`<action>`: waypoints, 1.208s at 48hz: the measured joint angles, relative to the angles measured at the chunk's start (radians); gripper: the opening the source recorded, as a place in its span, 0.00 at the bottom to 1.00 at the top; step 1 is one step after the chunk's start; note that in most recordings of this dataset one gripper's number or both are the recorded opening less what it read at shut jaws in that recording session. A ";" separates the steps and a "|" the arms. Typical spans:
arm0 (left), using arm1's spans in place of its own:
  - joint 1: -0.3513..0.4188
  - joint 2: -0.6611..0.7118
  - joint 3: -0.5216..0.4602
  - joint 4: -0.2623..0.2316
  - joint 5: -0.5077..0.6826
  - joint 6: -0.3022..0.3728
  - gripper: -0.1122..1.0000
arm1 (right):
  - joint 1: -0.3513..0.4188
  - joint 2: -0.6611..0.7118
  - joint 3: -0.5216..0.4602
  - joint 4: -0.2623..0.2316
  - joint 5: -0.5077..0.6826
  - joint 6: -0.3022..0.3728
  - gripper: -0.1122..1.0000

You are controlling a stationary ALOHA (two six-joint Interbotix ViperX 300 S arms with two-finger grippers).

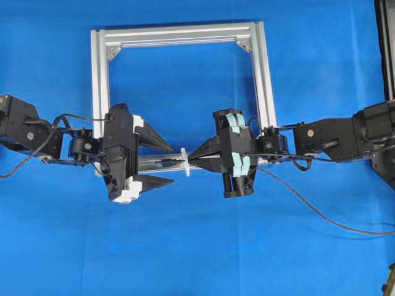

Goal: Insert the wire through the string loop located in the center.
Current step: 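Close the left gripper on the USB plug beyond the loop, then open the right gripper and pull the cable leftward with the left gripper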

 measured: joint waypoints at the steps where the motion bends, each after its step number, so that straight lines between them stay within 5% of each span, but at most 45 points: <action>1: 0.000 0.000 -0.002 0.000 0.000 0.000 0.92 | 0.000 0.000 0.000 0.000 0.000 0.000 0.08; 50: 0.000 0.000 -0.002 0.000 0.000 0.000 0.92 | 0.000 0.000 0.002 0.000 0.000 0.000 0.08; 54: 0.000 0.000 -0.002 0.000 0.002 -0.009 0.88 | -0.002 0.000 0.000 0.000 0.000 0.000 0.08; 58: 0.000 0.000 -0.002 -0.002 0.006 -0.017 0.75 | -0.002 0.000 0.002 0.000 0.000 0.000 0.08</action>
